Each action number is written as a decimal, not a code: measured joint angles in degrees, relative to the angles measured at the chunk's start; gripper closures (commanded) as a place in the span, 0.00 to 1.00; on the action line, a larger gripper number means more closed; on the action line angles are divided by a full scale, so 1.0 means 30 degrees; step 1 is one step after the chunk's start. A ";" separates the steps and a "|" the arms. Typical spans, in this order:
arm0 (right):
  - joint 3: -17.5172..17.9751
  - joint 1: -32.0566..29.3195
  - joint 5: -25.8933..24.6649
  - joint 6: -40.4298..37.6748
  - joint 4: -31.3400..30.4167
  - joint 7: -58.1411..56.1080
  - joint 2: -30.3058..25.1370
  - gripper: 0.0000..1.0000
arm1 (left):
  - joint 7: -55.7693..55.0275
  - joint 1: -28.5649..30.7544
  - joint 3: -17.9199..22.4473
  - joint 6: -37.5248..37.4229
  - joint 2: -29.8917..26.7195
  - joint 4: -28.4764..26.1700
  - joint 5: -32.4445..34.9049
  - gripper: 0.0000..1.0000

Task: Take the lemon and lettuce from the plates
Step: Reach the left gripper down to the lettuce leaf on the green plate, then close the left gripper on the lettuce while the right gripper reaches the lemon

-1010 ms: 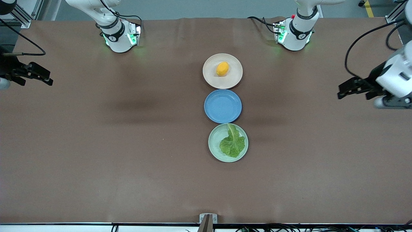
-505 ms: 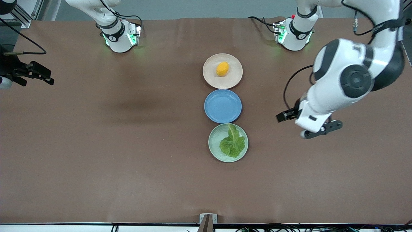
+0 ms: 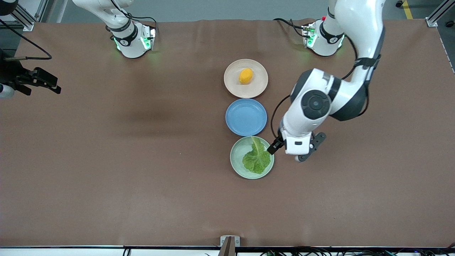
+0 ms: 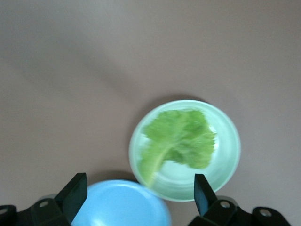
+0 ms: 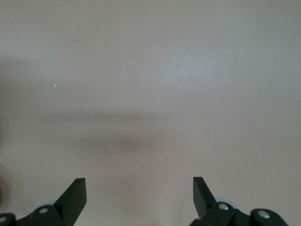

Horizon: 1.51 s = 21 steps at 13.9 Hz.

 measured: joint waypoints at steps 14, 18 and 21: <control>-0.0040 -0.0044 -0.0005 -0.0319 0.0301 0.0000 0.0548 0.00 | -0.6458 -0.1782 0.0187 0.6286 0.4641 0.0051 0.0432 0.00; -0.0070 -0.0244 -0.0155 -0.0221 0.0339 -0.0034 0.2014 0.00 | -0.6465 -0.1776 0.0277 0.6518 0.5014 0.0081 0.0449 0.04; 0.0461 -0.0036 -0.0135 -0.0544 0.0367 0.1866 0.2558 0.00 | -0.6466 -0.1771 0.0424 0.7152 0.5330 0.0138 0.0452 0.09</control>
